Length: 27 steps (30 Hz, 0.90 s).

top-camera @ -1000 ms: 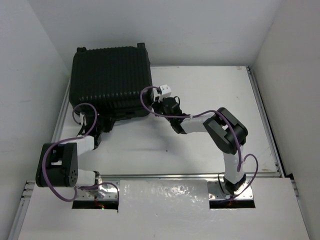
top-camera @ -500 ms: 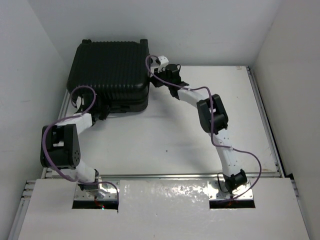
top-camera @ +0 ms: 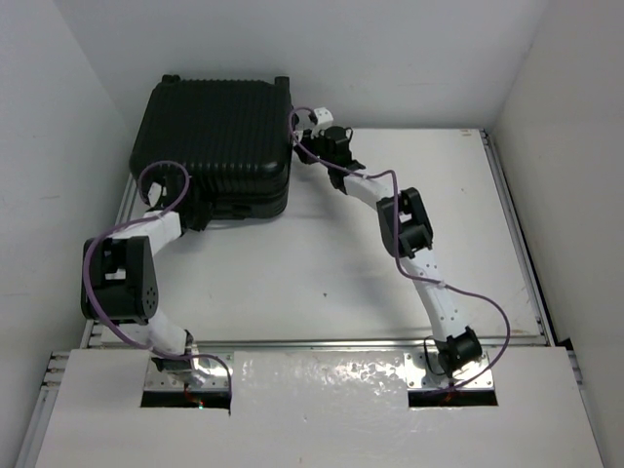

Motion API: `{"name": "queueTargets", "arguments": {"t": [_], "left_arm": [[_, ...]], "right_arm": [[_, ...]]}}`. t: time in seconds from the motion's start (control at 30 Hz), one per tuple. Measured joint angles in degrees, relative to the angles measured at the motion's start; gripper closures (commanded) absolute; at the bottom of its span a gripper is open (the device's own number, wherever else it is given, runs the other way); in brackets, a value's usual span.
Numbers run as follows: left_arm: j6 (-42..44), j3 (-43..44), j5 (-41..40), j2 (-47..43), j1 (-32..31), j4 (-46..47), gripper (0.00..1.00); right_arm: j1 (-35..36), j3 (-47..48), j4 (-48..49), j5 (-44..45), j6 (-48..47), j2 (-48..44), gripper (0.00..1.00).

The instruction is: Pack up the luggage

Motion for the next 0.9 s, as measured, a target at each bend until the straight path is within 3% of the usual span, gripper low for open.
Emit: {"name": "queueTargets", "arguments": {"t": [0.03, 0.07, 0.13, 0.27, 0.4, 0.5, 0.67, 0.9], "left_arm": [[0.1, 0.0, -0.7, 0.0, -0.7, 0.0, 1.00], [0.1, 0.0, -1.6, 0.0, -1.4, 0.1, 1.00], [-0.3, 0.0, -4.7, 0.1, -3.6, 0.0, 1.00], [-0.4, 0.1, -11.9, 0.5, -10.2, 0.2, 1.00], [2.1, -2.2, -16.7, -0.4, -18.4, 3.1, 1.00], [1.9, -5.5, -17.4, -2.7, -25.4, 5.8, 1.00], [4.8, -10.3, -19.2, -6.6, -36.7, 9.4, 1.00], [5.6, -12.3, -20.9, -13.0, -55.0, 3.4, 1.00]], "right_arm": [[-0.2, -3.1, -0.1, -0.8, 0.2, -1.4, 0.60], [-0.5, -6.4, 0.1, -1.7, 0.5, -2.8, 0.24], [-0.9, -15.9, -0.3, -2.5, 0.3, -7.8, 0.18], [-2.9, -47.6, 4.4, -1.5, 2.9, -26.6, 0.04], [-6.9, -68.6, 7.8, -0.3, 5.9, -45.3, 0.01], [-10.1, -78.0, 8.4, 1.8, 6.7, -57.9, 0.01], [-11.3, -85.2, 3.3, 6.0, 5.5, -74.1, 0.01], [-13.0, -87.8, -8.9, 10.7, 3.6, -87.6, 0.01]]}}
